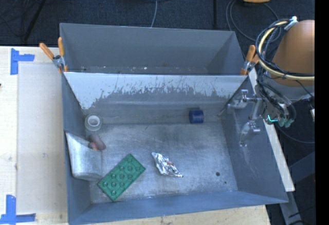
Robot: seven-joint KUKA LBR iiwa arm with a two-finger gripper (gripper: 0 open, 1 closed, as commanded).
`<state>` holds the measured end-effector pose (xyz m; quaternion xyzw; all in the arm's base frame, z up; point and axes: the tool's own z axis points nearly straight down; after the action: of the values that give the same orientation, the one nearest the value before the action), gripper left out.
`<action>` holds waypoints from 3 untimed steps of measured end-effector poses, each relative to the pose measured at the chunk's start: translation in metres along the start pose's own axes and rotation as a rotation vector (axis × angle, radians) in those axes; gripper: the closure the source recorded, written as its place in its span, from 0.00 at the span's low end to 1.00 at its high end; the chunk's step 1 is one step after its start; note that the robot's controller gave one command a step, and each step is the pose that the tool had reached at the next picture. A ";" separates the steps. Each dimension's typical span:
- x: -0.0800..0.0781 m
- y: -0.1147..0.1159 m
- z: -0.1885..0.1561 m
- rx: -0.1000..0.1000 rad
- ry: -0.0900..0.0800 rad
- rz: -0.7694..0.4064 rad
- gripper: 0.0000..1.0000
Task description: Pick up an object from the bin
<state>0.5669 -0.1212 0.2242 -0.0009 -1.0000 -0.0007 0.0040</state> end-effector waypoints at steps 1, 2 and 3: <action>-0.018 0.034 0.112 -0.001 -0.001 -0.172 0.00; 0.020 0.105 0.100 -0.002 -0.003 -0.263 0.00; 0.077 0.166 0.148 0.002 -0.012 -0.289 0.00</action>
Offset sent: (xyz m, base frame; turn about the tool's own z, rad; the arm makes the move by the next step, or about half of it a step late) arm 0.0183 0.0326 -0.1072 -0.1720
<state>0.4889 0.0456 0.0766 0.1430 -0.9897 -0.0004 -0.0020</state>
